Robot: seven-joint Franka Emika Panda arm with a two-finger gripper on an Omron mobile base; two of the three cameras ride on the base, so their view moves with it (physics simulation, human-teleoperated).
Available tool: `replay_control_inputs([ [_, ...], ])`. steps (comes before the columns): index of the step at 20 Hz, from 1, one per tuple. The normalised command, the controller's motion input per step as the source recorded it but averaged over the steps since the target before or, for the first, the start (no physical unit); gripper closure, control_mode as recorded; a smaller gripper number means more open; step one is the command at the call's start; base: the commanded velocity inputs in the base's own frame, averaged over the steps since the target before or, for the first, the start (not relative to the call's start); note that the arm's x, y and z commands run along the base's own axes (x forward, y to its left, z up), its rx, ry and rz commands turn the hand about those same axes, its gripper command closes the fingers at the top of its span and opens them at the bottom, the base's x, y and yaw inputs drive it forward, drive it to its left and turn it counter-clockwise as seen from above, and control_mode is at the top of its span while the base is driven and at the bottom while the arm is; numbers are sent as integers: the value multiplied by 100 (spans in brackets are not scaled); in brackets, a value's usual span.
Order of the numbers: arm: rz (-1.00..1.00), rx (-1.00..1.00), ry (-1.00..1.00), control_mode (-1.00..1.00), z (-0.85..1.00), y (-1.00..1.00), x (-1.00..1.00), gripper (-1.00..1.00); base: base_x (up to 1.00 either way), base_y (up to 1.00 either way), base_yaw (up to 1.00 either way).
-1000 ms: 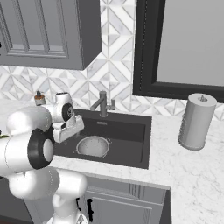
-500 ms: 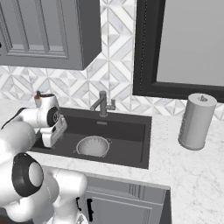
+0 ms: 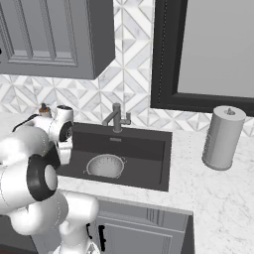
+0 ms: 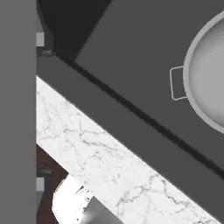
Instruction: Put the colander in the sink, put the kiwi, banana, mango in the colander, and turn on the sink faucet and pour water over the colander.
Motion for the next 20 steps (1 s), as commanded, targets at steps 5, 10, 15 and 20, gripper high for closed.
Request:
replay_control_inputs([
  [5, 59, 11, 2, -100, -14, 73, 48, -100, 0, 0, 0],
  [10, 40, 8, -4, -100, -10, 77, 3, -100, 0, 0, 0],
  [15, 0, -4, -9, -100, 0, 99, 3, -100, 0, 0, 0],
  [20, 0, -13, -19, -100, -3, 83, 0, -100, 0, 0, 0],
])
